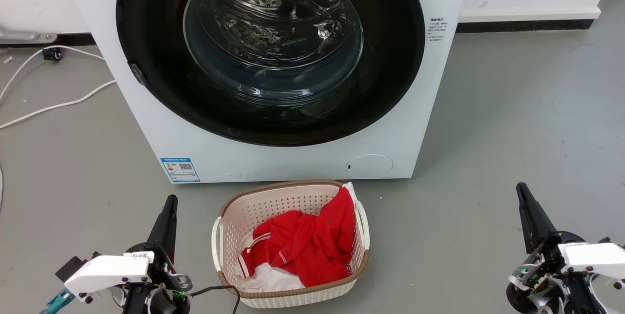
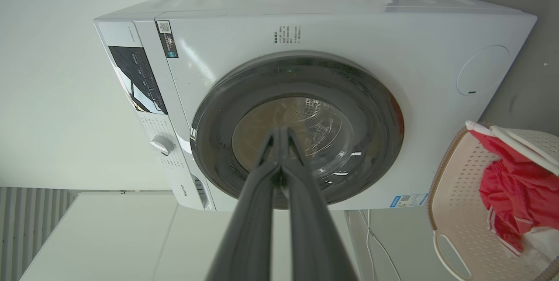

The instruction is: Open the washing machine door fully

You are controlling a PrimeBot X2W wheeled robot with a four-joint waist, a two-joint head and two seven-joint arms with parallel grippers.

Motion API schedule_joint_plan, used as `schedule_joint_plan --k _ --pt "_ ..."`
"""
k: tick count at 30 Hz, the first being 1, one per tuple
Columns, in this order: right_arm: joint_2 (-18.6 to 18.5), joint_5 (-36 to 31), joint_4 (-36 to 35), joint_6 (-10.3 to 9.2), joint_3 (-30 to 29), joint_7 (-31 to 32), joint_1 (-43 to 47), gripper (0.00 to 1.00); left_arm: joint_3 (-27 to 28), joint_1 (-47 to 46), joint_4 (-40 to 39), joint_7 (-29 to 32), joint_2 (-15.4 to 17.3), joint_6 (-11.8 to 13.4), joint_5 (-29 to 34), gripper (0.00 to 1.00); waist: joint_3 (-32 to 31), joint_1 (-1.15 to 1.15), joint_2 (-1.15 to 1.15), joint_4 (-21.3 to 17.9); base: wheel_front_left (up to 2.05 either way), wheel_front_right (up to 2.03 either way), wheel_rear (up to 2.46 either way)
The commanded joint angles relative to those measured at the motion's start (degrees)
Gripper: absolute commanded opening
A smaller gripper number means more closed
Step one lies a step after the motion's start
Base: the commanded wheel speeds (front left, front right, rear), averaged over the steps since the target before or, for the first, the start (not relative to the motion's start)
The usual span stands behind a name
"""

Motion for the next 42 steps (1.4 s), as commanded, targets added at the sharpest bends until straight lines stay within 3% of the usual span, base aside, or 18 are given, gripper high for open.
schedule_joint_plan --k 1,6,7,20,42 --pt "0.27 -0.19 0.08 0.23 -0.12 0.26 -0.62 0.0 0.2 -0.43 0.0 0.15 0.08 -0.24 0.1 0.0 0.0 0.0 0.0 0.0 0.0 0.0 0.0" --pt "0.28 -0.22 0.08 0.23 -0.13 0.28 -0.62 0.0 0.21 -0.43 0.0 0.15 0.08 -0.24 0.1 0.0 0.0 0.0 0.0 0.0 0.0 0.0 0.0" --pt "0.03 -0.01 0.0 0.0 -0.05 0.0 0.0 1.0 -0.01 0.0 0.0 0.0 0.0 0.0 0.01 1.0 0.0 0.0 0.0 0.0 0.0 0.0 0.0" --pt "-0.05 -4.46 -1.9 -0.01 0.54 -3.21 1.44 1.0 -3.73 -1.39 0.27 -3.27 -0.11 -0.01 3.42 1.0 0.35 0.0 0.0 -0.09 0.0 0.0 0.0" --pt "0.02 -37.96 -7.49 0.02 1.83 -8.24 3.04 1.0 -4.97 -2.28 -3.07 -8.37 -0.05 1.03 28.47 1.0 1.16 0.0 0.0 -0.02 0.0 0.0 0.0"
